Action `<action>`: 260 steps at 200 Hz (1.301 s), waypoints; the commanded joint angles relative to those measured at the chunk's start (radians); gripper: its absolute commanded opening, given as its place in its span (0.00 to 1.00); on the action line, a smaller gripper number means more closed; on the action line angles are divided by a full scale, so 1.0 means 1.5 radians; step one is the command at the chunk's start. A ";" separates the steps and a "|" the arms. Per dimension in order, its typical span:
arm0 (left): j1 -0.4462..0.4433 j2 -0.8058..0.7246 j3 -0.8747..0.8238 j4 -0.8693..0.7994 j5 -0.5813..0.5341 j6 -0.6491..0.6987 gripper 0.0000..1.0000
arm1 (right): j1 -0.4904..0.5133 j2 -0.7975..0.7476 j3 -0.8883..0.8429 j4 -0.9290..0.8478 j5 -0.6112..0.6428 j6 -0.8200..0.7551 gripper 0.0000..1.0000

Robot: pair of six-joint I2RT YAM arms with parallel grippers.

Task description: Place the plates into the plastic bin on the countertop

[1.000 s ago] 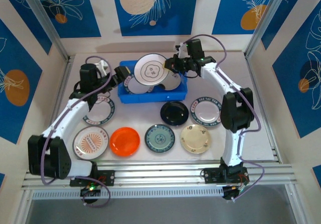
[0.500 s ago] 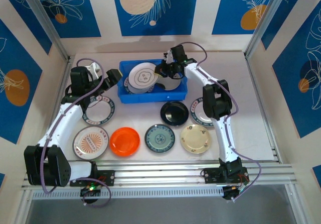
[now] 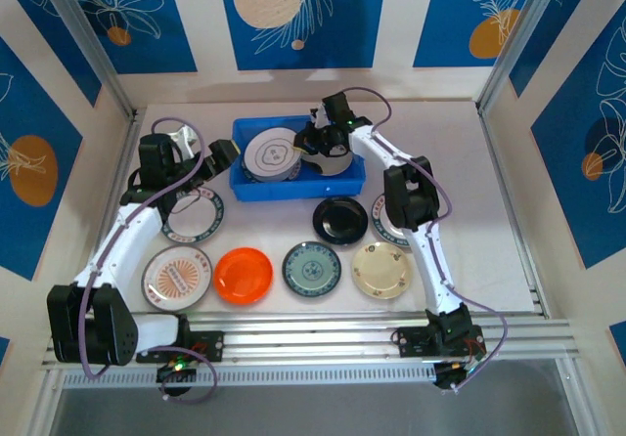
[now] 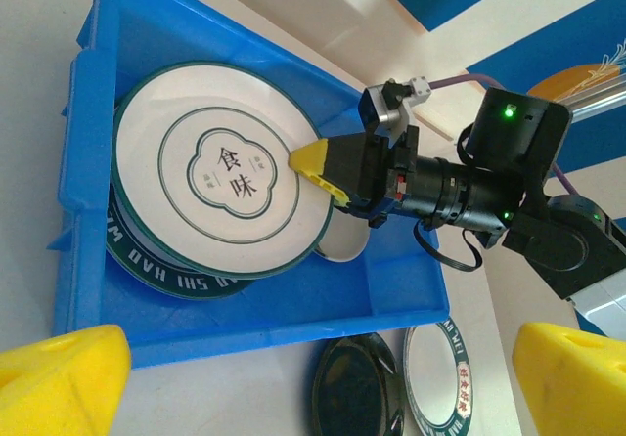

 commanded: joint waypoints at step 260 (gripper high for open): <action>-0.039 0.027 -0.002 -0.011 -0.020 0.033 1.00 | 0.067 0.115 0.308 -0.345 0.219 -0.160 0.56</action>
